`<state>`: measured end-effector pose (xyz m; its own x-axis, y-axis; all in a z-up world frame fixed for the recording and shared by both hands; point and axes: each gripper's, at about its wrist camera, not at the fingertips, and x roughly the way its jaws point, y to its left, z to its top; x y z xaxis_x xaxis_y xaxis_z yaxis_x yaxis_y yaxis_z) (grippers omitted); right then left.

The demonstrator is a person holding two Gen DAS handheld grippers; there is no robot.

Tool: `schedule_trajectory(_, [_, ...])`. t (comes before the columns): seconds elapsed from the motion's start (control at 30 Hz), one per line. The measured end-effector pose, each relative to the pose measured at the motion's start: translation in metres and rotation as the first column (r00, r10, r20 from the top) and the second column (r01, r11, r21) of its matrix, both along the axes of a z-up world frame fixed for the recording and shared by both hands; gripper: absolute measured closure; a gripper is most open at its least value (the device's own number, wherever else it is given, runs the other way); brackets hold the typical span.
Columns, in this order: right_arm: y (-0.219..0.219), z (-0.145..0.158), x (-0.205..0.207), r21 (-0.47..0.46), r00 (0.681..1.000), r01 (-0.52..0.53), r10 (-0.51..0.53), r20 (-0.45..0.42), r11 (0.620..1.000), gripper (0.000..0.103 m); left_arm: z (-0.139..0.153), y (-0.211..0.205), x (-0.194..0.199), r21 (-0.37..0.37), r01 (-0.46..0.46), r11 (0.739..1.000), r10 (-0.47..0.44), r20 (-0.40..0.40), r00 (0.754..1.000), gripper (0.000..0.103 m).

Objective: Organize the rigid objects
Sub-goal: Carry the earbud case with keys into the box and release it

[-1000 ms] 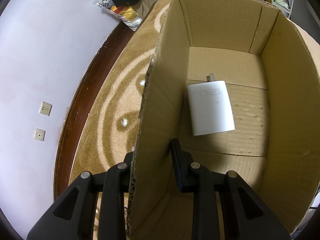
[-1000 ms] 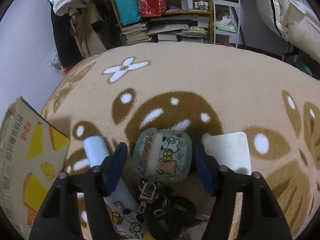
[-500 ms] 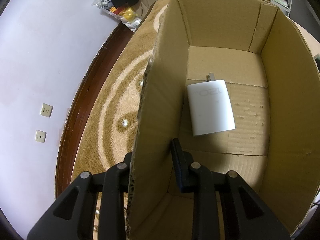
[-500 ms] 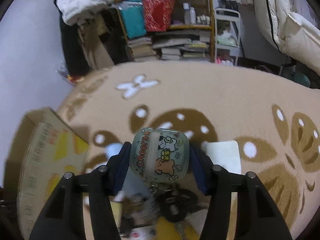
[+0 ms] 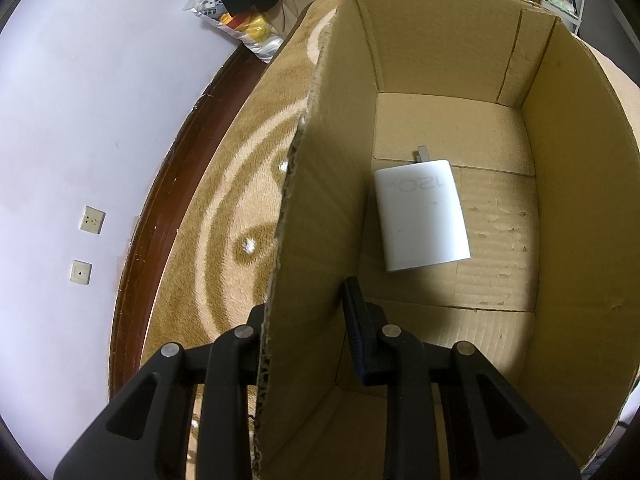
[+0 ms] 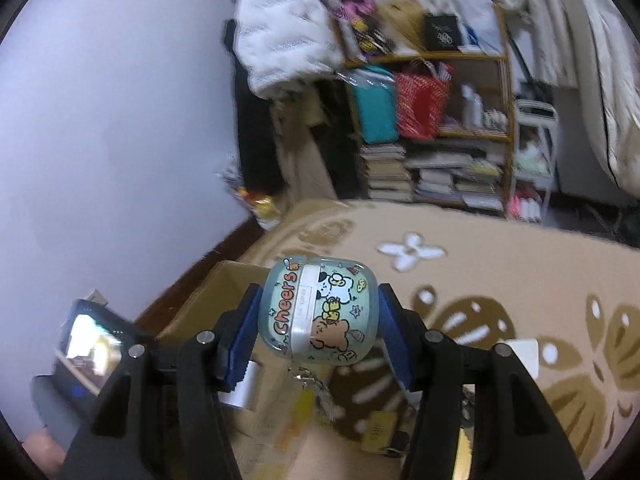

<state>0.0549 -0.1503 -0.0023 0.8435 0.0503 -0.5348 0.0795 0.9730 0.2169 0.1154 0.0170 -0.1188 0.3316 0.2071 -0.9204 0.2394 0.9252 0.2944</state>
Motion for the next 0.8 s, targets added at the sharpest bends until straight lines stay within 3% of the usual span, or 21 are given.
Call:
schedule_trajectory(0.27, [0.04,0.017,-0.006,-0.005,0.995,-0.094,0.094,0.044,0.996,0.043,0.0,0.002,-0.001,-0.011,-0.002,1.0,0.002,0.0,1.0,0.078])
schedule_trajectory(0.8, [0.039,-0.05,0.019,0.017,0.986,-0.118,0.119,-0.12,0.993,0.043,0.003,0.01,0.002,-0.044,-0.01,0.999,0.01,-0.008,1.0,0.078])
